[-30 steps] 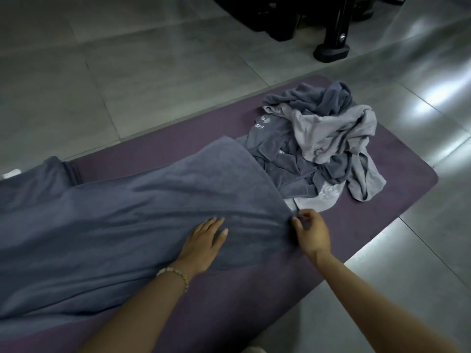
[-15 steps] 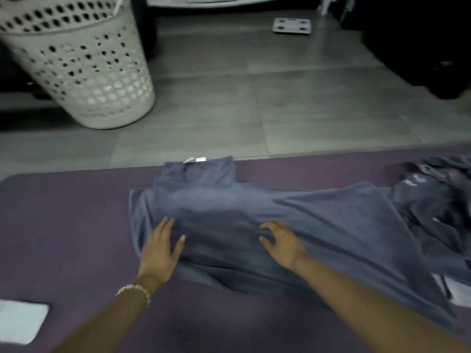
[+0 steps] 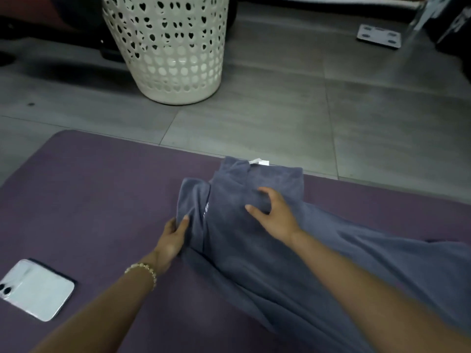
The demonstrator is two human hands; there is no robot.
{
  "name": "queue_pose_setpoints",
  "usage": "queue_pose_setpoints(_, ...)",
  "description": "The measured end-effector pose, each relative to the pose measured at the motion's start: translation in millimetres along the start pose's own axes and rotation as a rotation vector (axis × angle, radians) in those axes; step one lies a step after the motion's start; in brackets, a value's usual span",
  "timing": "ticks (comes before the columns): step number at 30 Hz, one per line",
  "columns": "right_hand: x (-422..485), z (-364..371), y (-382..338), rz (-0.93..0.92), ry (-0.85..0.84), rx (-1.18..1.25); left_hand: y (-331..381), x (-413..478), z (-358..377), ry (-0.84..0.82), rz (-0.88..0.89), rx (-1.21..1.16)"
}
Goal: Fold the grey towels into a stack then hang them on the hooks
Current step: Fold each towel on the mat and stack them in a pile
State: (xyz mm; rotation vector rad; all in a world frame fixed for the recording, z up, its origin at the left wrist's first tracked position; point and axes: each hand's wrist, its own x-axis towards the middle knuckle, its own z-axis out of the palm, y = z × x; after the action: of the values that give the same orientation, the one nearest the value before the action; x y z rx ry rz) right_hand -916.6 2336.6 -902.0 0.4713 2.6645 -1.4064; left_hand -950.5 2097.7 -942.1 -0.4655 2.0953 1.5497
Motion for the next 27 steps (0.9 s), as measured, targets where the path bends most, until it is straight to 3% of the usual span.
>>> queue_pose_setpoints(5,53,13,-26,0.092,-0.097,0.052,15,30,4,0.016,0.004,-0.231)
queue_pose_setpoints(10,60,24,-50,0.088,-0.206,-0.035,28,25,0,-0.014,-0.045,-0.303)
queue_pose_setpoints(14,58,19,-64,0.042,-0.254,-0.212,31,16,-22,-0.002,0.033,-0.356)
queue_pose_setpoints(21,38,1,-120,0.209,-0.493,0.365,19,-12,-81,0.114,0.121,-0.476)
queue_pose_setpoints(23,31,-3,-135,0.222,-0.571,0.31,18,-23,-100,0.156,0.131,-0.516)
queue_pose_setpoints(25,30,-1,-143,0.135,-0.481,0.277,18,-33,-119,0.205,0.126,-0.524)
queue_pose_setpoints(27,34,6,-147,0.007,-0.241,0.293,7,-39,-138,0.249,0.127,-0.561)
